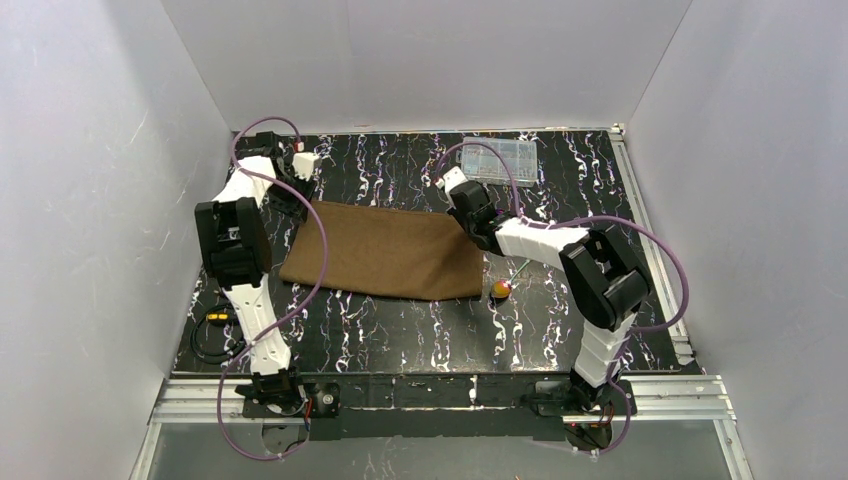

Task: Fold the napkin into a case and place the utensils inside
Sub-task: Fold and flatten the napkin at the center of the board.

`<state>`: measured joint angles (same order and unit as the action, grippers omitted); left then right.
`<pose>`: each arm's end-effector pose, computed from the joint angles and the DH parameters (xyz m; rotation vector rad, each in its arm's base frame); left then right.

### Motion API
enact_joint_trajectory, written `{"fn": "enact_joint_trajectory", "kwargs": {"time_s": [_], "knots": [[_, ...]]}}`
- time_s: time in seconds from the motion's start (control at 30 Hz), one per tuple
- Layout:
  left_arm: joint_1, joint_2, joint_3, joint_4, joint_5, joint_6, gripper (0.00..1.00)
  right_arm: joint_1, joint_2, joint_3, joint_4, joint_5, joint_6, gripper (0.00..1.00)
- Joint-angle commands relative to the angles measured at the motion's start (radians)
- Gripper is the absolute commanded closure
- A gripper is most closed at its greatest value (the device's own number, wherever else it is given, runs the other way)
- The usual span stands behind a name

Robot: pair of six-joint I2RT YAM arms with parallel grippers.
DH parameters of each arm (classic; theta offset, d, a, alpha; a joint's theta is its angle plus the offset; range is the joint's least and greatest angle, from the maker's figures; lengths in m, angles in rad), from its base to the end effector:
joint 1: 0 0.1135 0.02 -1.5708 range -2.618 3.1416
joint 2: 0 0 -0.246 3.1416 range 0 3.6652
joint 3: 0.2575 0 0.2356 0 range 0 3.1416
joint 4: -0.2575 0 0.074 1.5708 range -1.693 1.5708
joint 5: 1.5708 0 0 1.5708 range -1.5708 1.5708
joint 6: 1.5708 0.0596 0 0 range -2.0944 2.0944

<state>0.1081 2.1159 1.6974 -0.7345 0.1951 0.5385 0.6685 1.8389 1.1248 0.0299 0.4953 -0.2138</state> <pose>0.4326 0.0353 0.1650 0.6276 2.6104 -0.0683 0.3272 0.2224 0.1669 -0.6879 2.0644 -0.3010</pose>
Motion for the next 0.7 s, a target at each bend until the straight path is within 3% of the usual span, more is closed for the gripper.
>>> {"fn": "enact_joint_trajectory", "kwargs": {"time_s": [0.0,0.4,0.67], "knots": [[-0.011,0.017,0.047,-0.025,0.016,-0.019,0.59,0.002,-0.073,-0.001,0.047,0.008,0.031,0.99],[-0.032,0.092,0.116,-0.002,0.037,-0.067,0.59,0.003,-0.126,-0.071,0.067,-0.073,0.076,0.99],[-0.038,0.102,0.111,0.0,0.036,-0.071,0.75,0.003,-0.138,-0.067,0.07,-0.104,0.086,0.99]]}}
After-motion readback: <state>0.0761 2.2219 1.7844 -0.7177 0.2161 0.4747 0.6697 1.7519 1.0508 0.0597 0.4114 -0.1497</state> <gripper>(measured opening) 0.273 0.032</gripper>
